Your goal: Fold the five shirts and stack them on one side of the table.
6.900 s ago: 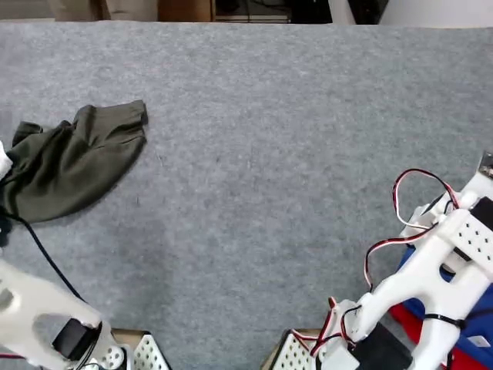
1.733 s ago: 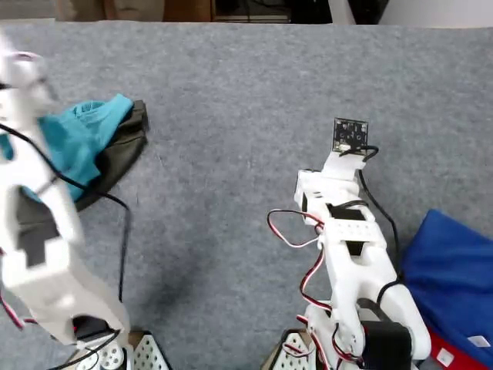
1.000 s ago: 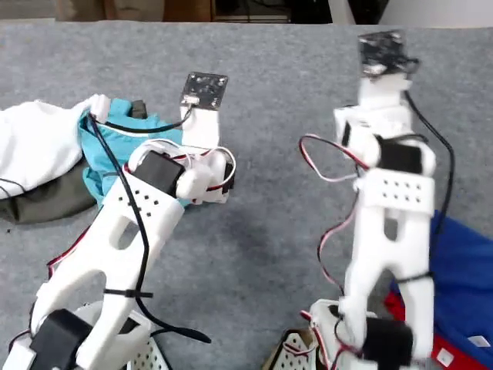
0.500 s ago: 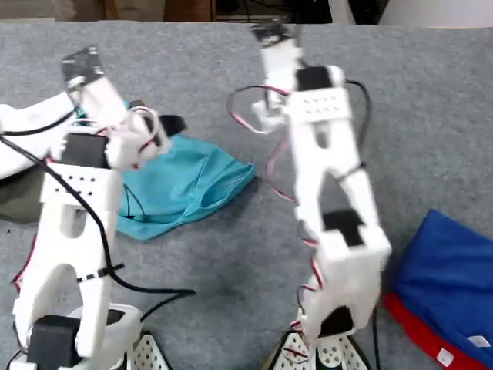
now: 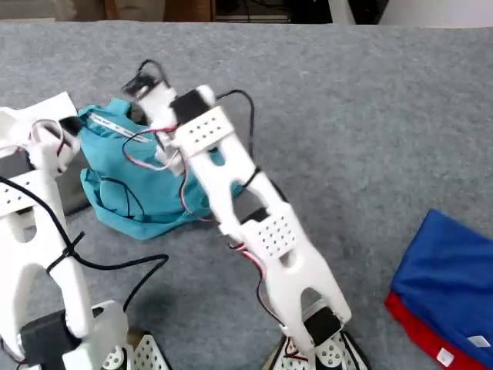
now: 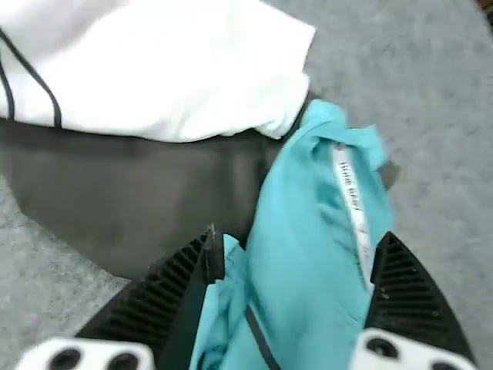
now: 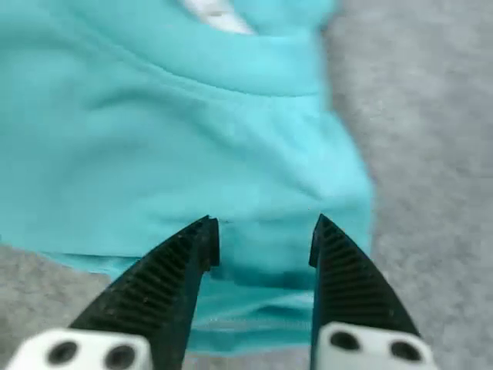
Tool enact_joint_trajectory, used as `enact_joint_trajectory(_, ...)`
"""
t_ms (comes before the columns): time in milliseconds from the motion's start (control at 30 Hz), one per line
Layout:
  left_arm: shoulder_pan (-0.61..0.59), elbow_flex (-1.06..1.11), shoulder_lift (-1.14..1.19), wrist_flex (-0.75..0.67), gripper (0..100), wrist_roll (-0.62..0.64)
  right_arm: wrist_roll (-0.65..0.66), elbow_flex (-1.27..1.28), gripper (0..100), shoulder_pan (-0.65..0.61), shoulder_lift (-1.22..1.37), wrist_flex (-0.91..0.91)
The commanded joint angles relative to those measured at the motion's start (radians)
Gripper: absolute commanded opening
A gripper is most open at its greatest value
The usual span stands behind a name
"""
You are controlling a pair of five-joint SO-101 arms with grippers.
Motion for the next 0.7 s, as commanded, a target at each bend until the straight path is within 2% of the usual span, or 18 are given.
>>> enact_joint_trajectory(0,0.012,0.094,0.035,-0.143,31,0.023,-0.012,-0.044,20.6,0.001,0.042,-0.049)
enact_joint_trajectory(133,0.043,0.15,0.125,-0.256,31,0.107,-0.012,-0.05,20.2,0.036,0.134,-0.107)
enact_joint_trajectory(200,0.043,0.149,0.16,-0.262,31,0.138,-0.012,-0.05,15.8,0.054,0.16,-0.117)
enact_joint_trajectory(300,0.041,0.124,0.183,-0.25,31,0.147,-0.009,-0.05,4.2,0.097,0.179,-0.121)
enact_joint_trajectory(400,0.054,0.084,0.18,-0.21,31,0.15,-0.011,-0.05,1.2,0.157,0.18,-0.123)
enact_joint_trajectory(533,0.144,0.003,0.18,-0.16,27,0.147,-0.005,-0.051,0.9,0.277,0.179,-0.083)
enact_joint_trajectory(667,0.282,-0.091,0.189,-0.176,22,0.149,-0.002,-0.124,0.8,0.412,0.18,-0.071)
